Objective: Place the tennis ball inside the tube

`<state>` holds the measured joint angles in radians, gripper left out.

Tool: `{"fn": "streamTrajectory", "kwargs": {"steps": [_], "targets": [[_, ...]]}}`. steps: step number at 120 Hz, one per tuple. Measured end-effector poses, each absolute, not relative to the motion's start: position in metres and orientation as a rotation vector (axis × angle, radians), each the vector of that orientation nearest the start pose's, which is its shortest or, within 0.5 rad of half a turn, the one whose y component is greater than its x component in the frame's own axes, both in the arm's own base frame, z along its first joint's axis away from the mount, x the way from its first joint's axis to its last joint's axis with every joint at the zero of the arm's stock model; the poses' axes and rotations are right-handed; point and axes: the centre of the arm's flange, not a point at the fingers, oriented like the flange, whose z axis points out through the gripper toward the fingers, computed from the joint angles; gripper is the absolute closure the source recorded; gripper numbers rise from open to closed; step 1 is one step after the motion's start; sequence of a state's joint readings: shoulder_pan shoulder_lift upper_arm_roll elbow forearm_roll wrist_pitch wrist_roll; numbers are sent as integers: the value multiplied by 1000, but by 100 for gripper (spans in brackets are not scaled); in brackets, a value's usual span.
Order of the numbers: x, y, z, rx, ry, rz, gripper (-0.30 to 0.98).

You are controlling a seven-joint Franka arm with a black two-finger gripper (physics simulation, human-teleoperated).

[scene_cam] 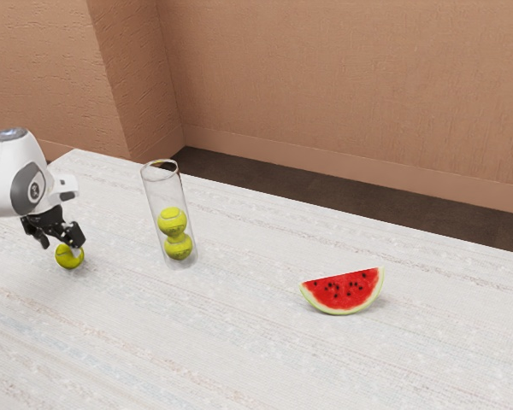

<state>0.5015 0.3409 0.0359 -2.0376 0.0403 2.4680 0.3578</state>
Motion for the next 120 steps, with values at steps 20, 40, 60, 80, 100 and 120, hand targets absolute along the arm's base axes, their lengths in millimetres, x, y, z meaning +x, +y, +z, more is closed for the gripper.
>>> {"fn": "streamTrajectory", "kwargs": {"steps": [20,40,60,80,100,120], "targets": [[532,309,275,-3065,-140,-124,0],[536,312,260,-3077,-90,-115,0],[535,312,254,-3084,-52,-112,11],[533,316,252,-3088,-35,-114,22],[532,317,251,-3095,-27,-114,27],[531,316,268,-3098,-16,-118,29]]}}
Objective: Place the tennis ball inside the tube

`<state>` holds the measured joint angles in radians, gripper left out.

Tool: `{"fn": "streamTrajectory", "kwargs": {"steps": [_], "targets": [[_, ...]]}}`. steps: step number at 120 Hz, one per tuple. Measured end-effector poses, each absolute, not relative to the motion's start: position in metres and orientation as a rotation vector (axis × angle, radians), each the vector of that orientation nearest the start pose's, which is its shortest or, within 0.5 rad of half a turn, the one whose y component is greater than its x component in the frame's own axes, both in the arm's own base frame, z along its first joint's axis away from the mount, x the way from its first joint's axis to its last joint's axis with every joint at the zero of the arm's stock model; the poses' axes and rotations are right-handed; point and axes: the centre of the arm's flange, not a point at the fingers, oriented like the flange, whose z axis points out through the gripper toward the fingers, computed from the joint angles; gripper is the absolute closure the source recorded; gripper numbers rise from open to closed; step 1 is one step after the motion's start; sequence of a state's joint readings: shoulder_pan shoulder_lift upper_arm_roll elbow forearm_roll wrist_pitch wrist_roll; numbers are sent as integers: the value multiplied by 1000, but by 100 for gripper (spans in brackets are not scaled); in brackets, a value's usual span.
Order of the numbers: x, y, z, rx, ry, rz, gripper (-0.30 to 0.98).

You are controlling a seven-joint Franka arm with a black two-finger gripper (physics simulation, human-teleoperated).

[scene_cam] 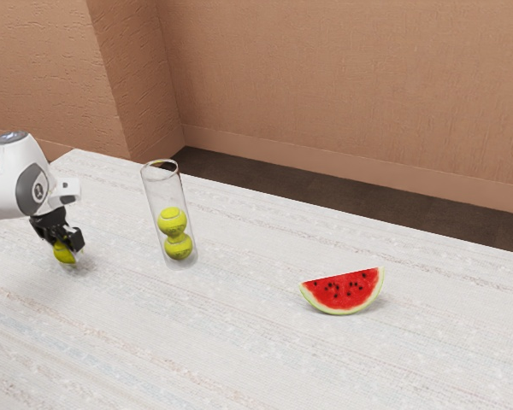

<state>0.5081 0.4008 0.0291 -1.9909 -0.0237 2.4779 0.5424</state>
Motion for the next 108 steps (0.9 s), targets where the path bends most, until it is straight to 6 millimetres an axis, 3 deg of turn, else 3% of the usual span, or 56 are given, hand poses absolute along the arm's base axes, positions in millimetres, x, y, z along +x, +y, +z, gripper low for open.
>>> {"fn": "streamTrajectory", "kwargs": {"steps": [8,14,21,27,39,53,62,89,96,108], "targets": [[531,312,300,-3091,-7,-145,31],[530,304,346,-3076,5,-196,31],[531,281,405,-3055,46,-261,31],[530,260,443,-3046,77,-295,30],[532,223,482,-3047,127,-310,29],[552,186,523,-3040,167,-349,28],[569,163,535,-3052,181,-340,27],[607,81,531,-3096,222,-233,27],[611,75,527,-3103,191,-207,26],[618,82,528,-3106,102,-197,26]]}}
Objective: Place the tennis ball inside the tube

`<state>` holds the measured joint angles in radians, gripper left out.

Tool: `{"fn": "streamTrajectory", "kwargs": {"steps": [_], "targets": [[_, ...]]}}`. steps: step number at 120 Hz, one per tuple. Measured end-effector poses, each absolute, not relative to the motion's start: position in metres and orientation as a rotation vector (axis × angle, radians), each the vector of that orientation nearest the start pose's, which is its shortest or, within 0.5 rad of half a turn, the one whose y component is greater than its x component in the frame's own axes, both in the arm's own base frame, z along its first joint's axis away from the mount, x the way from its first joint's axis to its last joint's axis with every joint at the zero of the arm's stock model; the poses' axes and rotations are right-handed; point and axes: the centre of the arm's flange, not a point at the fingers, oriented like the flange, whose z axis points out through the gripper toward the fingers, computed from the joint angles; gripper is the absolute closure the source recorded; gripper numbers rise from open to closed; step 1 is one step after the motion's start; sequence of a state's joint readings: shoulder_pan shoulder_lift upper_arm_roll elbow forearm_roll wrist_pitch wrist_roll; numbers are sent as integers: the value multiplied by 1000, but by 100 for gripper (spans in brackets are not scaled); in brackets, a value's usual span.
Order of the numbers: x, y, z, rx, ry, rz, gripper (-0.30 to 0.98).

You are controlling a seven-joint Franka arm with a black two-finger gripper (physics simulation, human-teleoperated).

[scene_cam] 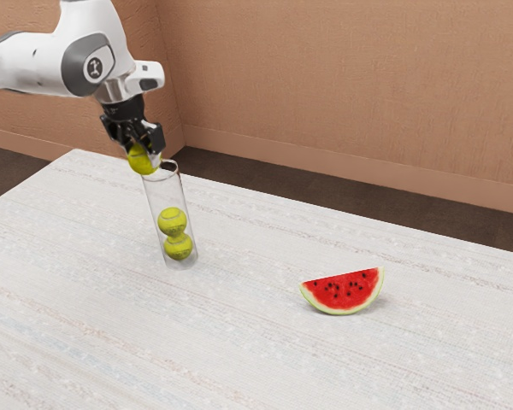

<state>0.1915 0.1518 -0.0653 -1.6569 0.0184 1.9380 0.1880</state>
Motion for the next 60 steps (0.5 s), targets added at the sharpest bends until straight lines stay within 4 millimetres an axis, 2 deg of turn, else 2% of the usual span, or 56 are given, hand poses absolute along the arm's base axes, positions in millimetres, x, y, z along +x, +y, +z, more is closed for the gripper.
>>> {"fn": "streamTrajectory", "kwargs": {"steps": [17,40,48,60], "targets": [[632,87,531,-3108,8,-209,21],[629,86,532,-3115,-67,-176,9],[620,75,547,-3124,-38,-157,6],[601,42,585,-3130,48,-162,4]]}}
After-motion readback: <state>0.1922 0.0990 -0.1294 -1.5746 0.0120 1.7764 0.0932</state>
